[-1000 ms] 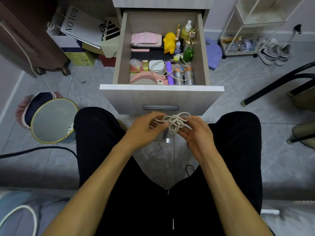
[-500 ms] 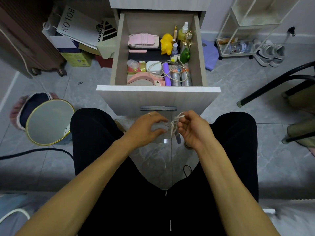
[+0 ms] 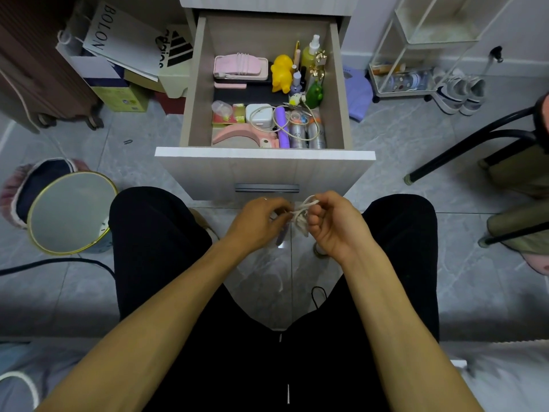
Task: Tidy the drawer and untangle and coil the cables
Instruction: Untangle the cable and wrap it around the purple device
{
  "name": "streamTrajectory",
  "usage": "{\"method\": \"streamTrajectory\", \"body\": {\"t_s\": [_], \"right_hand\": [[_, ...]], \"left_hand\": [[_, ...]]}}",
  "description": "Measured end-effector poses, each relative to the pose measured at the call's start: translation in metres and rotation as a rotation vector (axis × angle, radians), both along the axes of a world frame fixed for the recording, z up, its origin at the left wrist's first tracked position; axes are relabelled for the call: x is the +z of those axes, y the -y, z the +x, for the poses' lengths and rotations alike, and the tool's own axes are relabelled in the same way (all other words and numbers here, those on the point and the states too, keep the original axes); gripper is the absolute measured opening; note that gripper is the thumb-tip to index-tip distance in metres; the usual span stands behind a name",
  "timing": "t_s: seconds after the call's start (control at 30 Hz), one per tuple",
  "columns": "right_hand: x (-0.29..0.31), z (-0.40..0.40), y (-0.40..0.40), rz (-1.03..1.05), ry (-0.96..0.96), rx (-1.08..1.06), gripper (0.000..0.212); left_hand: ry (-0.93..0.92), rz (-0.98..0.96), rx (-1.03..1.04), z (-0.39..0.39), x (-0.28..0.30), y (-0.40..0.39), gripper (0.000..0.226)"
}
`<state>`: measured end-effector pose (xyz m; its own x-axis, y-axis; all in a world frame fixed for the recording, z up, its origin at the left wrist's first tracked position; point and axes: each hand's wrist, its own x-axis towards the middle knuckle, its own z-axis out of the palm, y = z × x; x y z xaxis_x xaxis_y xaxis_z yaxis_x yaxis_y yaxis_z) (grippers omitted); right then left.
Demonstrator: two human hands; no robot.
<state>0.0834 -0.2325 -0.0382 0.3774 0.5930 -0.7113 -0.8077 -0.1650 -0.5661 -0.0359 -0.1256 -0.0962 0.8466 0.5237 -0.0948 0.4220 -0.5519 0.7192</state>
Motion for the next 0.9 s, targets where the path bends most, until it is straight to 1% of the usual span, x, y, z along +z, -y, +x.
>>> {"method": "streamTrajectory", "body": {"t_s": [0.07,0.13,0.2,0.23,0.27,0.3,0.37,0.4,0.47,0.53,0.57,0.6,0.67,0.73,0.8,0.9], "right_hand": [[-0.002,0.002,0.002,-0.011,0.01,-0.013,0.021],[-0.007,0.003,0.005,-0.023,0.012,-0.055,0.018],[-0.011,0.006,0.006,0.007,0.019,-0.087,0.019],[-0.014,0.007,0.006,0.027,0.058,-0.072,0.019],[-0.015,0.007,0.005,0.036,0.135,-0.031,0.019],[-0.016,0.006,0.005,0.025,0.264,0.037,0.017],[-0.018,0.003,0.007,-0.024,0.651,0.233,0.013],[-0.021,0.002,0.009,-0.032,0.864,0.34,0.016],[-0.029,0.0,0.013,-0.007,1.215,0.564,0.032],[-0.039,-0.003,0.014,0.011,1.457,0.728,0.043],[-0.04,-0.004,0.014,0.01,1.524,0.748,0.043],[-0.039,-0.004,0.012,0.017,1.565,0.728,0.039],[-0.03,-0.003,0.007,0.034,1.58,0.666,0.026],[-0.02,-0.002,0.003,0.018,1.497,0.681,0.016],[-0.013,0.0,0.001,0.016,1.343,0.691,0.018],[-0.005,0.004,-0.001,0.061,1.192,0.66,0.018]], "left_hand": [[0.007,-0.035,-0.005,-0.001,0.002,-0.003,0.015],[0.031,-0.128,0.044,-0.003,0.007,-0.003,0.015],[0.029,-0.284,0.14,-0.003,0.013,-0.004,0.014],[0.011,-0.375,0.191,-0.004,0.016,-0.005,0.014],[-0.017,-0.454,0.233,-0.005,0.019,-0.008,0.014],[-0.045,-0.525,0.266,-0.007,0.021,-0.009,0.013],[-0.073,-0.626,0.303,-0.011,0.024,-0.012,0.013],[-0.067,-0.653,0.317,-0.013,0.026,-0.012,0.014],[-0.042,-0.689,0.341,-0.016,0.03,-0.012,0.015],[-0.041,-0.72,0.338,-0.016,0.037,-0.013,0.017],[-0.039,-0.747,0.328,-0.016,0.04,-0.014,0.018],[-0.027,-0.774,0.321,-0.015,0.044,-0.013,0.019],[0.034,-0.8,0.338,-0.014,0.051,-0.011,0.019],[0.112,-0.766,0.383,-0.015,0.058,-0.01,0.012],[0.157,-0.614,0.338,-0.02,0.064,-0.011,0.005],[0.178,-0.245,0.181,-0.026,0.06,-0.01,0.009]]}}
